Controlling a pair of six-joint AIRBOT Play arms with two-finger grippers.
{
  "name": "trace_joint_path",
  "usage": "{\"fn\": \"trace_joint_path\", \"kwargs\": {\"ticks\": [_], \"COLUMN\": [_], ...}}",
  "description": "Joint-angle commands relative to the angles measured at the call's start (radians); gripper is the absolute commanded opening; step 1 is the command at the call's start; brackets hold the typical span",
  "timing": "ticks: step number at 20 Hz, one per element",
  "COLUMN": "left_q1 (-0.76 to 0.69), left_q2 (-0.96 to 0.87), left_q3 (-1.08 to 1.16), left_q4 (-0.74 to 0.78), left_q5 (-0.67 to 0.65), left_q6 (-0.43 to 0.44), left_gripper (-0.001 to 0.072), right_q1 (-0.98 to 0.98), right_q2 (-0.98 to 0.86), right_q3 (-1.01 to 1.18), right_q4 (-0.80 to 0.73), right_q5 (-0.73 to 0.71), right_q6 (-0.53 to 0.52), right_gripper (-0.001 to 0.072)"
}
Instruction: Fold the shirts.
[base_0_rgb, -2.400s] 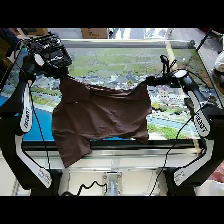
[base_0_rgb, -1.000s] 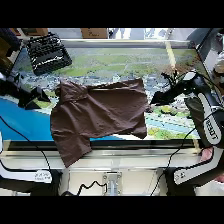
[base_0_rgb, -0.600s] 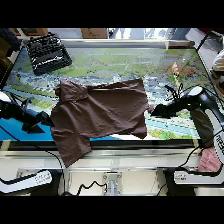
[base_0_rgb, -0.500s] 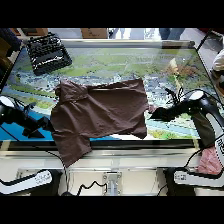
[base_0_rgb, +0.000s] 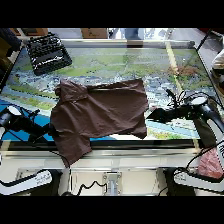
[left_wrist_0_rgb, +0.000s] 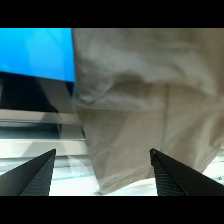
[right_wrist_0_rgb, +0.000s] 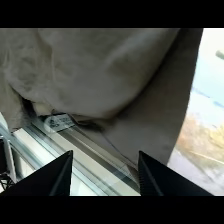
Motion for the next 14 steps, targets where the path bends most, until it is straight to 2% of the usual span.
{"fn": "trace_joint_path", "kwargs": {"ticks": [1,7,12,14], "left_q1": [0.0,0.0,0.0,0.0], "left_q2": [0.0,-0.012,-0.026,-0.029], "left_q3": [-0.006,-0.004,-0.004,-0.004], "left_q4": [-0.035,-0.145,-0.126,-0.055], "left_q5": [0.037,0.112,0.138,0.124], "left_q6": [0.005,-0.026,-0.095,-0.138], "left_gripper": [0.0691,0.069,0.0688,0.0681], "right_q1": [-0.001,-0.002,-0.002,-0.002], "right_q2": [0.002,0.002,0.002,0.002], "right_q3": [-0.003,-0.003,-0.003,-0.003], "right_q4": [0.032,0.033,0.033,0.033], "right_q5": [0.014,-0.001,-0.018,-0.016], "right_q6": [-0.024,-0.03,-0.03,-0.03], "right_gripper": [0.0437,0.0437,0.0436,0.0436]}}
